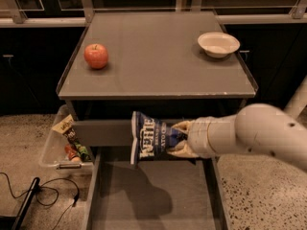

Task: Pick blue chip bag from middle drawer and place on counter

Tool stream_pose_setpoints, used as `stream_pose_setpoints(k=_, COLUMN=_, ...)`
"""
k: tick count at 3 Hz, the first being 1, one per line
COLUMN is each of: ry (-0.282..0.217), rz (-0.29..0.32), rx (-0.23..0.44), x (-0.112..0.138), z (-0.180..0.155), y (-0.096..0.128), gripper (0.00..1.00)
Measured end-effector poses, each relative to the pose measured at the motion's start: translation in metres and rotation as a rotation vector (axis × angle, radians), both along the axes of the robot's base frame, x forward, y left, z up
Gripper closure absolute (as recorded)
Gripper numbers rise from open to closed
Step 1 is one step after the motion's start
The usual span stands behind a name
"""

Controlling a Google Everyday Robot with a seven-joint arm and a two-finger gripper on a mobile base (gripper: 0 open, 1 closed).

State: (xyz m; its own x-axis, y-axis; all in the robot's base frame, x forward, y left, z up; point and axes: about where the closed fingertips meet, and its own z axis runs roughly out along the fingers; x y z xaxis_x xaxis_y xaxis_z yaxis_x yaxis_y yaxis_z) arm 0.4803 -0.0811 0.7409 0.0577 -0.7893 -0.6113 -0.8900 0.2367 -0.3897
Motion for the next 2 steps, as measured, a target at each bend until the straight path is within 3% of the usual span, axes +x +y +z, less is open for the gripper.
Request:
stream_pose_setpoints(k=1, ry=-0.082, rz=0.045, rx=-0.012, x=0.022, z=0.085, y=-0.003, gripper=1.00)
stream_pose_setpoints(k=2, ry=-0.137, rz=0.039, rx=-0.002, x=0.053, z=0.146, y=-0.018, gripper=1.00)
